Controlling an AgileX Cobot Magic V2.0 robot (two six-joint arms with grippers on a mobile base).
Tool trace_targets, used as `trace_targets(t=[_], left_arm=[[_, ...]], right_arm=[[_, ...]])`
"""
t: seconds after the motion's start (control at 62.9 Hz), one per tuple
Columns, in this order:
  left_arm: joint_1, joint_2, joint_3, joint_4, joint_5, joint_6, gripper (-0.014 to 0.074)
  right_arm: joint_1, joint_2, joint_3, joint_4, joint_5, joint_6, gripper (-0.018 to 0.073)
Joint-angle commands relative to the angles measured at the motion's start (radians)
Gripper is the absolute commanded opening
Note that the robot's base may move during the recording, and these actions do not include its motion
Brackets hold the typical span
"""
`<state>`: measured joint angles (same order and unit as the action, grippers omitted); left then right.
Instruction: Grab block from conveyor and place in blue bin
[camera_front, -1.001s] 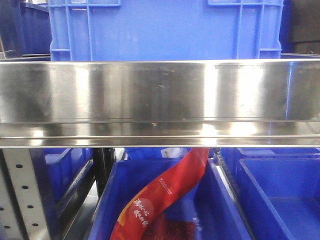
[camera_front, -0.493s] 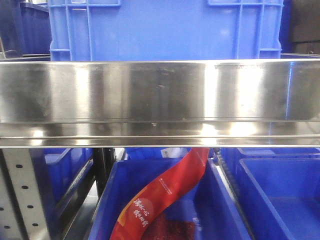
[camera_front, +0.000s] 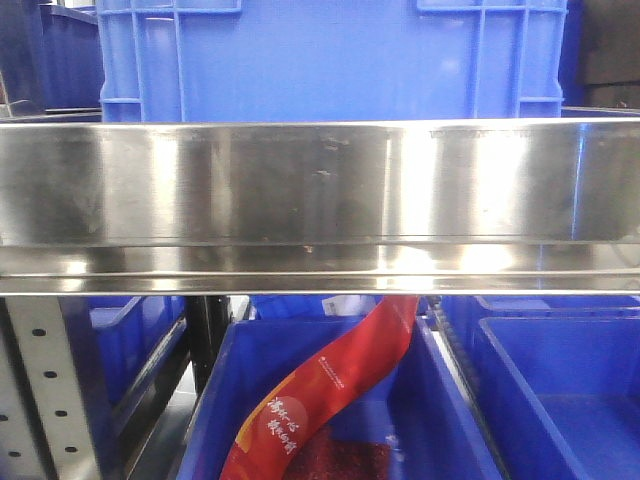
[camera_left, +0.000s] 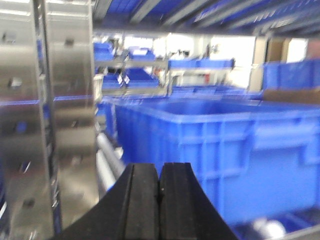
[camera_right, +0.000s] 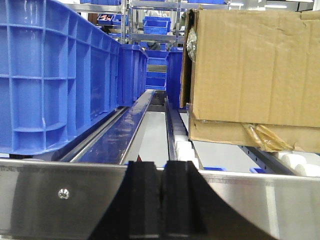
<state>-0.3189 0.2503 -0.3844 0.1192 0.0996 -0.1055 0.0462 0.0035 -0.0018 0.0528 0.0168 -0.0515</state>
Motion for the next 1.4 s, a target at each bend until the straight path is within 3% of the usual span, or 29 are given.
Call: trace_targets(t=[0.0, 0.365, 0.445, 0.54, 0.588, 0.842, 0.985, 1.382], left_arm=[[0.037, -0.022, 0.048, -0.026, -0.005, -0.002, -0.0111], [0.306, -0.206, 0.306, -0.069, -0.022, -0.002, -0.0111], [0.312, -0.23, 0.356, -0.08, -0.057, 0.014, -0.0111], [0.312, -0.246, 0.384, -0.172, -0.169, 0.106, -0.0111], [0.312, -0.25, 0.384, -0.201, -0.122, 0.13, -0.0111], [0.323, -0.25, 0.384, -0.184, -0.108, 0.118, -0.0111], [0.323, -0.25, 0.384, -0.077, -0.107, 0.012, -0.0111], [0.323, -0.25, 0.384, -0.093, -0.107, 0.014, -0.0111]], right_arm=[[-0.005, -0.003, 0.002, -0.005, -0.011, -0.004, -0.0167], [-0.005, -0.003, 0.002, -0.005, -0.011, -0.004, -0.0167], [-0.005, -0.003, 0.002, -0.005, -0.011, -0.004, -0.0167], [-0.005, -0.003, 0.002, -0.005, -0.011, -0.004, -0.0167], [-0.005, -0.003, 0.002, -0.005, -0.011, -0.004, -0.0167], [-0.005, -0.003, 0.002, -0.005, -0.011, -0.004, -0.0167], [-0.005, -0.003, 0.002, -0.005, -0.011, -0.004, -0.0167], [-0.005, -0.003, 0.002, -0.005, -0.011, -0.004, -0.0167]])
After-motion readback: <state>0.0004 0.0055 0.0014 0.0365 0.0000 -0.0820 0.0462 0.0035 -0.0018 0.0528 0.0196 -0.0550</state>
